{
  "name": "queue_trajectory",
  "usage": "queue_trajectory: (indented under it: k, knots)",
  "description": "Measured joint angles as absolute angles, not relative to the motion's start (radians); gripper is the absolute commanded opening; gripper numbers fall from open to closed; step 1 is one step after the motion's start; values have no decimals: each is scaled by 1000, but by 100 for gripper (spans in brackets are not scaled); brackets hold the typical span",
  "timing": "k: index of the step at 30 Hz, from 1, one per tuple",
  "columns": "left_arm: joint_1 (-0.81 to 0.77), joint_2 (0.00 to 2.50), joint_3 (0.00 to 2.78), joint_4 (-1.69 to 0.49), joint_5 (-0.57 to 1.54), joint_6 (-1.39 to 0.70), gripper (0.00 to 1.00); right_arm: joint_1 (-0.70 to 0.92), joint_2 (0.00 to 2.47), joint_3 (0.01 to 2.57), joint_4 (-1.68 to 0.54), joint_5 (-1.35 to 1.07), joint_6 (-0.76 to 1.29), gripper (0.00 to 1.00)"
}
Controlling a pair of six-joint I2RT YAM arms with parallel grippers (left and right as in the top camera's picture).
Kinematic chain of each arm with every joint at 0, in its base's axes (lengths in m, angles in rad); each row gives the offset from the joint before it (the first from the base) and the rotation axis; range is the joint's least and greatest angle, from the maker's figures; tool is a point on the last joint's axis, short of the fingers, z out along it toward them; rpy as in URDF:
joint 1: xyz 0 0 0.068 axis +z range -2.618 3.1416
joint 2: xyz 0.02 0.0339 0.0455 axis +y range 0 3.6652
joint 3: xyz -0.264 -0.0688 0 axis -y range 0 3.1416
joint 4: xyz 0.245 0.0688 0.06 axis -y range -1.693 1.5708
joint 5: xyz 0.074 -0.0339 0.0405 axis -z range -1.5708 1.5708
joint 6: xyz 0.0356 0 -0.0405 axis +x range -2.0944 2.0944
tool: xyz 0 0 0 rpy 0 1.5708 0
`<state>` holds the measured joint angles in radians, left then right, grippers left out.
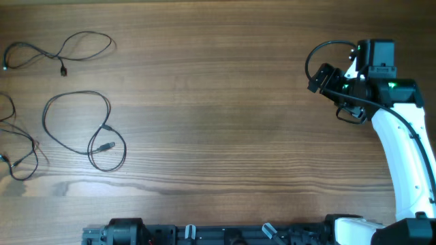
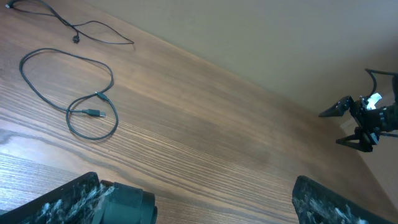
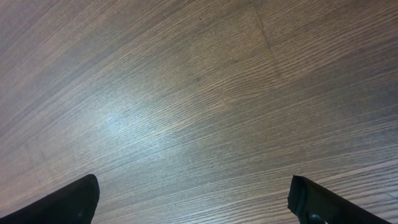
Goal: Untangle cables
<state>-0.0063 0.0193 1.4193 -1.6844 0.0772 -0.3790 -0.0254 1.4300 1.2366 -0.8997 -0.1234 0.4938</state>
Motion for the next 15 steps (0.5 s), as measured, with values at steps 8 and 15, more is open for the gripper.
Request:
queue_trajectory:
  k: [8, 15]
  knots:
    - [-6, 19, 1419, -1684, 77, -379, 100, -25, 1430, 1237, -900, -123, 494, 100]
    - [-6, 19, 1417, -1602, 57, -379, 100, -25, 1430, 1237, -900, -123, 494, 100]
